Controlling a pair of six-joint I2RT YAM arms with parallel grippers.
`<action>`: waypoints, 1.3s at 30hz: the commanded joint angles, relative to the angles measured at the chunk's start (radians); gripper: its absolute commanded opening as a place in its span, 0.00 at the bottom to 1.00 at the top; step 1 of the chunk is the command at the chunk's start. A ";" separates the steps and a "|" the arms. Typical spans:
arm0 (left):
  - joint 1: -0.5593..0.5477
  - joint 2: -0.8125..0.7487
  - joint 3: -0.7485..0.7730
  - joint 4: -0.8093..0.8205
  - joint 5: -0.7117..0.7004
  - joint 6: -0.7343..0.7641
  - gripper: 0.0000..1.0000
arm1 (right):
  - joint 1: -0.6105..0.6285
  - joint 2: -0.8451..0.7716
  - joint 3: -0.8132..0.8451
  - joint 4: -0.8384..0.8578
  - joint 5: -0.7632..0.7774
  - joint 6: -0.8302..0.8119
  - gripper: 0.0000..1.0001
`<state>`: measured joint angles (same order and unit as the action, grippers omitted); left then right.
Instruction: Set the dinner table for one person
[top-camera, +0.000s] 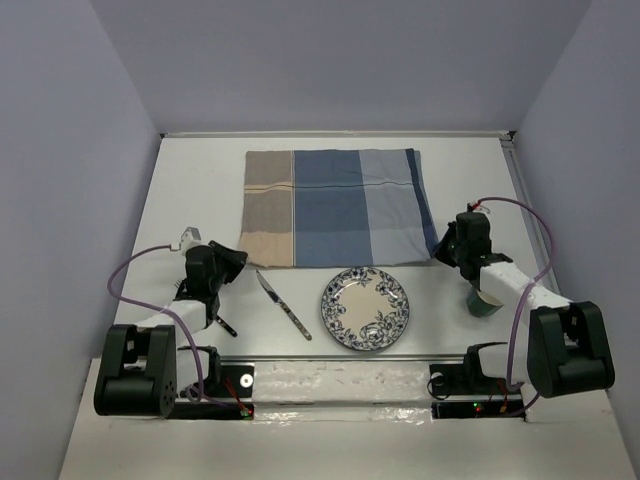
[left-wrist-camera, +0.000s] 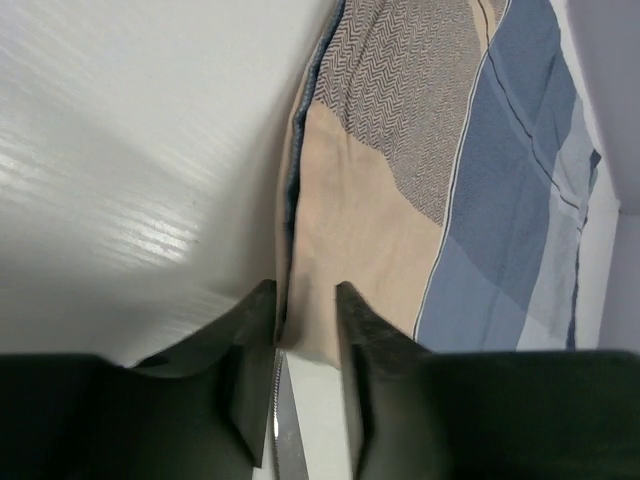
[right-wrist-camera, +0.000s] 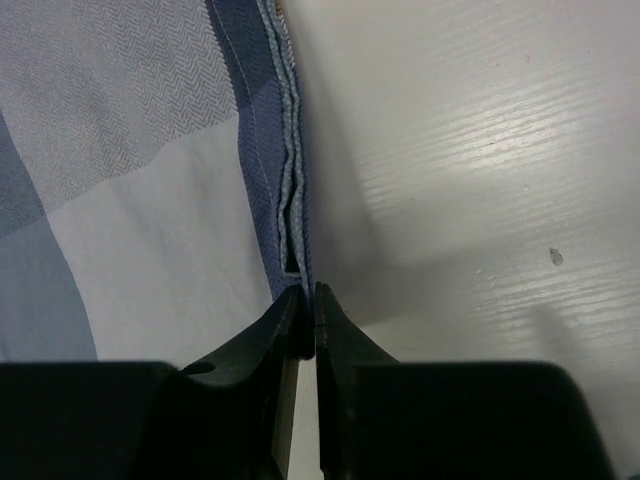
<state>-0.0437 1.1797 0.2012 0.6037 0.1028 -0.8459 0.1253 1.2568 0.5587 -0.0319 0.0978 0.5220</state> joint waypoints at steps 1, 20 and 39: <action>0.004 -0.069 -0.034 0.011 -0.029 0.013 0.48 | -0.004 -0.039 0.013 -0.009 0.010 -0.004 0.24; -0.059 -0.442 0.389 -0.364 0.260 0.225 0.98 | 0.082 -0.372 -0.167 -0.195 -0.471 0.056 0.69; -0.229 -0.572 0.471 -0.555 0.379 0.577 0.99 | 0.263 -0.158 -0.210 -0.132 -0.454 0.147 0.44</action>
<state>-0.2474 0.6128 0.6567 0.0525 0.4980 -0.3199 0.3759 1.0874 0.3618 -0.1829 -0.4126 0.6476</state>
